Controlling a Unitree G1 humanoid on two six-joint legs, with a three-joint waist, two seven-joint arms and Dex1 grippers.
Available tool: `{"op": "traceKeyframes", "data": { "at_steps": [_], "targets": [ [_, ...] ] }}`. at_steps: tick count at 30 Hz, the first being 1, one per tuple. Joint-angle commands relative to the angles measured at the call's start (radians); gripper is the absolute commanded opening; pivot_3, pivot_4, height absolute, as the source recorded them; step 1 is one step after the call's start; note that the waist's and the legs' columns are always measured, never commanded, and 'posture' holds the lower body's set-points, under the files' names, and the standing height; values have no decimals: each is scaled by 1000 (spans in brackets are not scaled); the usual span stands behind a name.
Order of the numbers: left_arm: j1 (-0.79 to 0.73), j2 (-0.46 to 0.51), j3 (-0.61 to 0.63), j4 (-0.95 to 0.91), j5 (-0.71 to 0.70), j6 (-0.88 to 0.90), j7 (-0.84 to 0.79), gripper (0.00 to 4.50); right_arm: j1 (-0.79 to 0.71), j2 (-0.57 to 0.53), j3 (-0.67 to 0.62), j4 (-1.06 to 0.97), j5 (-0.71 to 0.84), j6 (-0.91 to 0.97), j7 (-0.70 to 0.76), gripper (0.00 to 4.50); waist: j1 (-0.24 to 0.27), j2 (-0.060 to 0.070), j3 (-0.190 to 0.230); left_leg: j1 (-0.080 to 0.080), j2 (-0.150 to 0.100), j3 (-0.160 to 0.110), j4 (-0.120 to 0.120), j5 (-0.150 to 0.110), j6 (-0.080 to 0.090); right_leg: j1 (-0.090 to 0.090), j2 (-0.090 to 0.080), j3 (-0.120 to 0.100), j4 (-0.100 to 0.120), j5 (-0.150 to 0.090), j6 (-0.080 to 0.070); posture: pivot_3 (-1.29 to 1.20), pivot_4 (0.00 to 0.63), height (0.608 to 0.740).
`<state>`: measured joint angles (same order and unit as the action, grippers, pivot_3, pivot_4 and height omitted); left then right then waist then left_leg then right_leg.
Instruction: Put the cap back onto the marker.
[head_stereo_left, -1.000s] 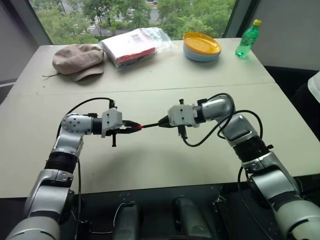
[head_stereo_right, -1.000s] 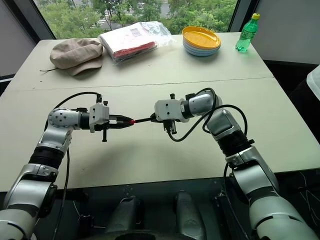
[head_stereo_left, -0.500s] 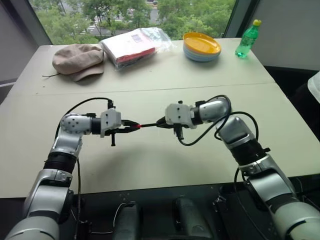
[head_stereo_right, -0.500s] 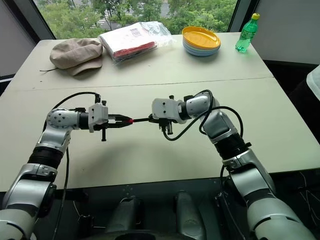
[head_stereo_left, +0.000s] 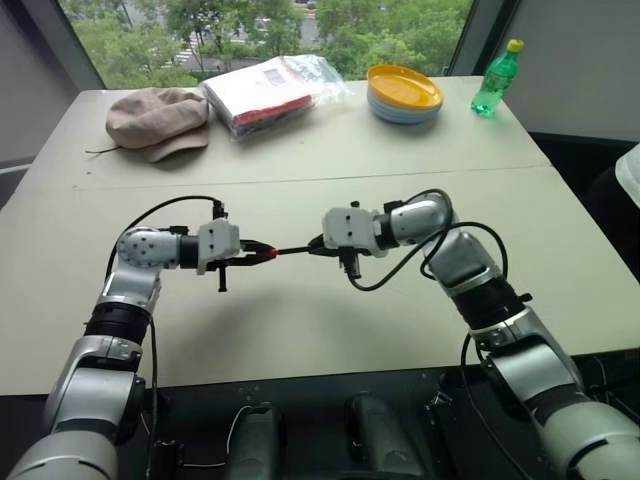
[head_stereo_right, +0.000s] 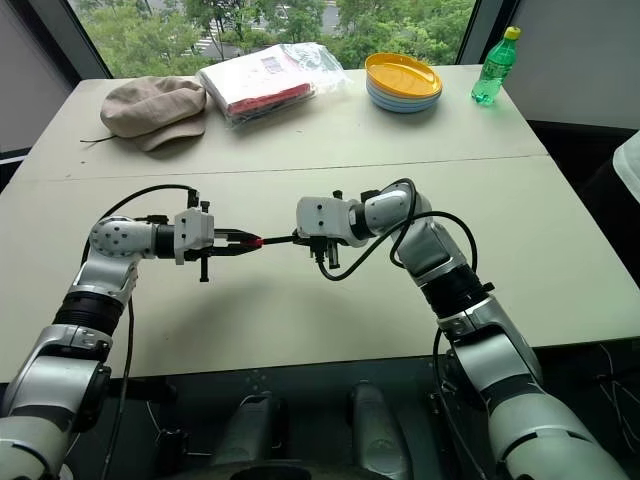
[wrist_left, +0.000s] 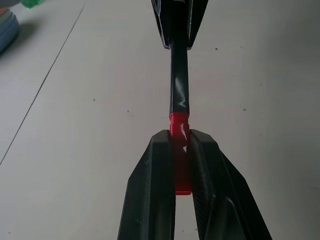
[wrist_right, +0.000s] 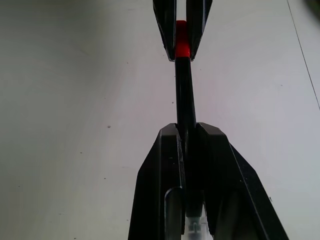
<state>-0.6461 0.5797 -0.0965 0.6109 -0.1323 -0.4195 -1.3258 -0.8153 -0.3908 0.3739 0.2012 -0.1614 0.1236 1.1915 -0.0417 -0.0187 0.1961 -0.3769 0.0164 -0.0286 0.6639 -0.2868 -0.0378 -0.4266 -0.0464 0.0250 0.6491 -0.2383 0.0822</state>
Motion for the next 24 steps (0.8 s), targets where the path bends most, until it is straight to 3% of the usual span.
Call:
{"op": "traceKeyframes", "data": {
  "at_steps": [1, 24],
  "targets": [
    [-82, -34, 38, -48, -60, 35, 37, 0, -21, 97, 81, -58, 62, -54, 47, 24, 0, 0, 0, 0, 0, 0, 0, 0, 0, 0, 0, 0, 0, 0, 0, 0, 150, 740],
    [-133, -26, 24, -8, 37, -60, 74, 0, -52, 151, 94, 71, -23, -88, 35, 24, -1, 0, 0, 0, 0, 0, 0, 0, 0, 0, 0, 0, 0, 0, 0, 0, 150, 740]
  ]
}}
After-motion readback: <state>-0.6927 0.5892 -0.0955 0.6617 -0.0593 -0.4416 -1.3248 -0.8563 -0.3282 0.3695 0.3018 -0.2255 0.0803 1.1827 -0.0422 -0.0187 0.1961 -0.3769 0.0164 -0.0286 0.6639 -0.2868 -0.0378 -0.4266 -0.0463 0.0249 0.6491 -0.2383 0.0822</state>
